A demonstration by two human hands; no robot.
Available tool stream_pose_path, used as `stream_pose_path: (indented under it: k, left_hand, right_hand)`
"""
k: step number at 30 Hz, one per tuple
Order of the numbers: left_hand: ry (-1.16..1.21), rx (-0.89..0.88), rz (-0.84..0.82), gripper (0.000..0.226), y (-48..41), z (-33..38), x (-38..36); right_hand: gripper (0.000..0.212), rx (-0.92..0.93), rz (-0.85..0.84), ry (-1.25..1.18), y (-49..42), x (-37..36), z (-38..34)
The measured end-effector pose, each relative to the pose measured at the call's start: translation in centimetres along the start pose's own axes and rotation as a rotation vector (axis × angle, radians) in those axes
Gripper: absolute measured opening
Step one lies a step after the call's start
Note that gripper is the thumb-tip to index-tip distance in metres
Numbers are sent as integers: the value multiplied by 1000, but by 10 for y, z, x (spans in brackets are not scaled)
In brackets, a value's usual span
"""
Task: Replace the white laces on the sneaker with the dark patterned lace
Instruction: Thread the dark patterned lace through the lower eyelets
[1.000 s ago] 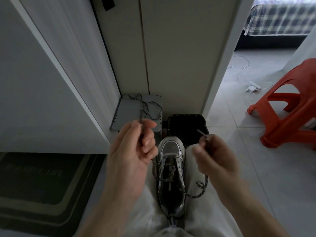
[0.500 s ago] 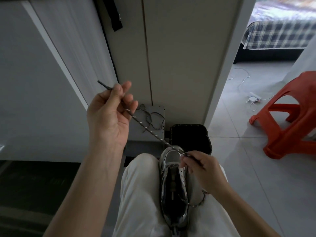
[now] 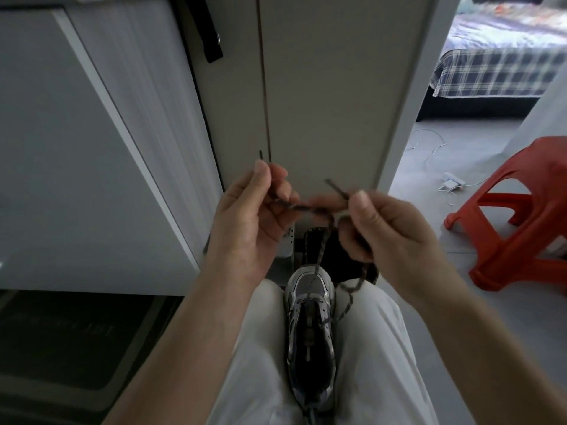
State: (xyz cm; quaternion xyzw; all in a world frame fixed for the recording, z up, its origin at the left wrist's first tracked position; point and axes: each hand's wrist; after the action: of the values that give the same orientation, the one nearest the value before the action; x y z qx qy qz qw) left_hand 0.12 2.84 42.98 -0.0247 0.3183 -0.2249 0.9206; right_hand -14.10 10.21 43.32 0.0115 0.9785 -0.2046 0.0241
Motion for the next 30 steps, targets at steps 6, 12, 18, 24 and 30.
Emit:
stream_pose_path:
  k: [6,12,18,24,30]
  left_hand:
    - [-220,-37,86,19,4,-4,-12]
    - [-404,43,103,29,5,-19,-23]
    - [-658,7,127,24,14,-58,-33]
    - [-583,43,220,25,15,-63,-23]
    - [-682,-26,193,28,12,-61,-15]
  right_hand:
    - [20,37,191,-26,-15,-1,-9]
    - [24,-3,245,-176,-23,-1,-7]
    - [30,88,345,-109,-30,-13,20]
    - [21,11,332,137,-24,7,34]
    - [9,-61,215,381,-17,19,31]
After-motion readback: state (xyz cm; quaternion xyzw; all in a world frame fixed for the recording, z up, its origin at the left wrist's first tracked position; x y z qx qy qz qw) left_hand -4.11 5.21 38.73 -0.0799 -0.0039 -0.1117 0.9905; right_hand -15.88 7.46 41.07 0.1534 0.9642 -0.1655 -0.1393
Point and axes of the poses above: each hand's wrist, its own y-axis away from the middle knuckle, its own x-axis out of the back of the hand, z = x × y, and after that the axes turned 4 degrees about -y, right-handed
